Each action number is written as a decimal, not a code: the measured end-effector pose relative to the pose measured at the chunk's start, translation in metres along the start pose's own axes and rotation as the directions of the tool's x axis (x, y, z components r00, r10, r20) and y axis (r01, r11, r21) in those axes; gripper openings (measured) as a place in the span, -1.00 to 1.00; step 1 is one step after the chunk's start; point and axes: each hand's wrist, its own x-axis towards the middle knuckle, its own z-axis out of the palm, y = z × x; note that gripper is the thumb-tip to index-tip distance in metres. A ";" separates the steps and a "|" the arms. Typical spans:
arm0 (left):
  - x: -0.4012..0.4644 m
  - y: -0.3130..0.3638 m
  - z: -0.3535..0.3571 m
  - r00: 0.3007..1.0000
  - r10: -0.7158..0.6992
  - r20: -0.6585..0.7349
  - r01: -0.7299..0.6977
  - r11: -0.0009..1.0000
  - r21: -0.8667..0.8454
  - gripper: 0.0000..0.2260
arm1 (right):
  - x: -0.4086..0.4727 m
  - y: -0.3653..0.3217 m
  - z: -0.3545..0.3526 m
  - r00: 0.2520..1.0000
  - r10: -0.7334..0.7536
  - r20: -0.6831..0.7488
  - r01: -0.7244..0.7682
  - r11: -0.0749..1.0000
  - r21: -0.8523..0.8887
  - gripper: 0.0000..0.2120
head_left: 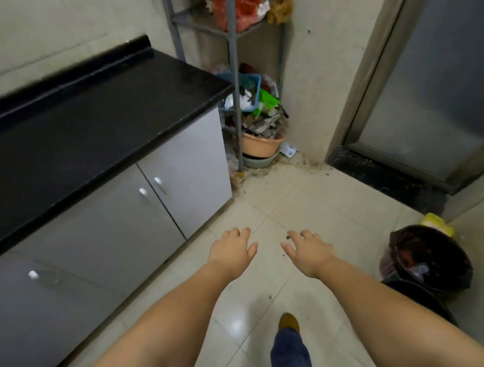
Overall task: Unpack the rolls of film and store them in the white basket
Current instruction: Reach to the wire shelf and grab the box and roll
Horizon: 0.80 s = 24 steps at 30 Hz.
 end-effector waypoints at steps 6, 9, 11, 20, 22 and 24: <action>0.105 0.035 -0.067 0.997 -0.049 -0.058 0.044 0.996 -0.077 -0.57 | 0.102 0.045 -0.098 0.998 -0.054 -0.032 0.053 0.998 -0.033 -0.47; 0.153 0.041 -0.101 0.994 -0.050 -0.097 0.044 0.997 -0.061 -0.59 | 0.153 0.053 -0.145 0.996 -0.077 -0.049 0.075 0.996 -0.042 -0.48; 0.189 0.038 -0.128 0.990 -0.071 -0.123 0.063 0.996 -0.065 -0.60 | 0.191 0.052 -0.179 0.991 -0.111 -0.071 0.108 0.993 -0.039 -0.48; 0.375 0.000 -0.275 0.923 -0.058 -0.380 0.056 0.998 -0.015 -0.60 | 0.370 0.024 -0.359 0.925 -0.232 -0.300 0.212 0.972 -0.098 -0.50; 0.419 -0.011 -0.321 0.892 -0.034 -0.451 0.043 0.999 0.010 -0.60 | 0.412 0.011 -0.409 0.907 -0.256 -0.335 0.232 0.966 -0.112 -0.49; 0.458 -0.020 -0.372 0.855 -0.015 -0.519 0.031 0.999 0.021 -0.60 | 0.449 -0.003 -0.458 0.887 -0.268 -0.377 0.245 0.964 -0.107 -0.49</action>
